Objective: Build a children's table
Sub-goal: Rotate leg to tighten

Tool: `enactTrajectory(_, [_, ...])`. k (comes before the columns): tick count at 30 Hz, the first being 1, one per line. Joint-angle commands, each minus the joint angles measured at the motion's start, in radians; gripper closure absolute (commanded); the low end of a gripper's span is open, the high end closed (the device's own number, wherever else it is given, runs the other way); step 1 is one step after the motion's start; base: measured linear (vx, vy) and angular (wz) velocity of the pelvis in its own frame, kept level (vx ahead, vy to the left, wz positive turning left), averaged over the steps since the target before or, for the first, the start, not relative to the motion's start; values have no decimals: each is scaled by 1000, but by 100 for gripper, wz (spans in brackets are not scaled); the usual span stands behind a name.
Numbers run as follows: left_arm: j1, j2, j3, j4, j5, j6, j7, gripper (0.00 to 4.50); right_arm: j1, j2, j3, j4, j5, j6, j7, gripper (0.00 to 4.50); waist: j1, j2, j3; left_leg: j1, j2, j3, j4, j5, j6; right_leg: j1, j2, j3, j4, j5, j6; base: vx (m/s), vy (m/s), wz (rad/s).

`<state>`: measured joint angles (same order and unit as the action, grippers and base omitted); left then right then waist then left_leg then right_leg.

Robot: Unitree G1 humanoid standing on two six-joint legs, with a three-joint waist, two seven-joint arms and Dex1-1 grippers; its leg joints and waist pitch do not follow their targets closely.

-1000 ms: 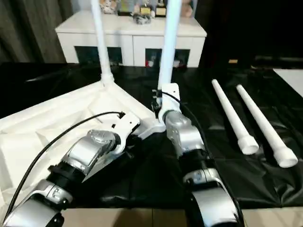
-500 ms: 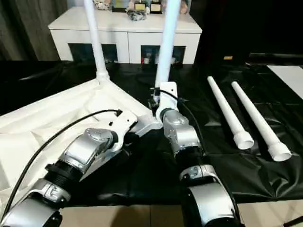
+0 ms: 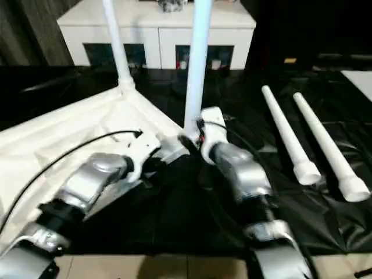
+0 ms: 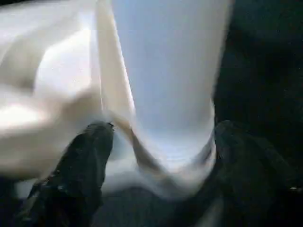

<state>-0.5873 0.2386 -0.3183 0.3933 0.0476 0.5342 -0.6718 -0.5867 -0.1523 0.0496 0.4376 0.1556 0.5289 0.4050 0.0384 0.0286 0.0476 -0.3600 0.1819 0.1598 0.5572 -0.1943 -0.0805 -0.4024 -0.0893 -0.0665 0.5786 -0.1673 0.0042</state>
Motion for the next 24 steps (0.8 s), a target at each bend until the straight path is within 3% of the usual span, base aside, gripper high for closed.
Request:
enactTrajectory(1, [21, 11, -22, -9, 5, -20, -26, 450, 10, -8, 25, -55, 14, 29, 40, 30, 5, -2, -60, -2, 36, -2, -63, -188, 26, 47, -54, 43, -66, -199, -201, 70, -24, -2])
enactTrajectory(2, [37, 31, -32, -31, -4, -42, -69, 450, 42, -51, 37, -108, 22, 43, 93, 22, 9, 0, -69, -7, 37, -1, -53, -75, 46, 57, -51, 41, -46, -42, -235, 56, -15, -3])
enactTrajectory(3, [45, 41, -35, -41, -9, -51, -91, 450, 60, -73, 42, -135, 29, 46, 126, 22, 12, 3, -72, -9, 36, 3, -46, -14, 71, 59, -45, 39, -36, 64, -255, 56, -15, -3])
enactTrajectory(5, [63, 71, -55, -59, -18, -117, -157, 450, 99, -127, 58, -192, 58, 24, 231, 3, 18, 3, -75, -6, 34, 8, -38, -8, 98, 61, -43, 40, -31, 142, -271, 69, 4, -2])
enactTrajectory(7, [72, 80, -58, -71, -28, -124, -184, 450, 113, -148, 65, -215, 67, 19, 267, 3, 20, 5, -74, -5, 35, 9, -37, -7, 113, 60, -43, 41, -28, 158, -283, 64, 7, -1])
enactTrajectory(9, [119, 135, -81, -161, -85, -186, -328, 450, 168, -236, 103, -291, 60, -25, 376, 3, 26, 5, -72, -3, 41, 9, -38, -33, 118, 62, -46, 41, -30, 105, -283, 0, 0, 0])
enactTrajectory(10, [121, 137, -81, -167, -89, -184, -333, 450, 170, -238, 104, -292, 59, -28, 379, 3, 26, 5, -72, -3, 41, 9, -38, -33, 118, 62, -46, 41, -30, 105, -283, 0, 0, 0])
enactTrajectory(13, [141, 171, -88, -210, -97, -178, -374, 450, 188, -269, 102, -319, 68, -44, 427, 3, 27, 8, -65, 5, 44, 14, -42, -108, 94, 53, -43, 42, -37, -15, -283, 0, 0, 0])
enactTrajectory(18, [165, 210, -76, -239, -102, -193, -411, 450, 206, -316, 108, -351, 77, -52, 483, 3, 25, 3, -57, 6, 44, 17, -49, -197, 51, 48, -45, 44, -50, -192, -239, 0, 0, 0])
enactTrajectory(21, [176, 222, -69, -260, -112, -188, -425, 450, 208, -335, 124, -347, 80, -66, 530, 3, 24, 0, -57, 4, 43, 15, -47, -217, 41, 46, -47, 46, -51, -237, -221, 0, 0, 0])
enactTrajectory(24, [181, 227, -67, -271, -115, -184, -433, 450, 210, -342, 138, -340, 64, -80, 552, 3, 25, -2, -60, 0, 41, 16, -42, -183, 52, 48, -47, 46, -47, -211, -221, 0, 0, 0])
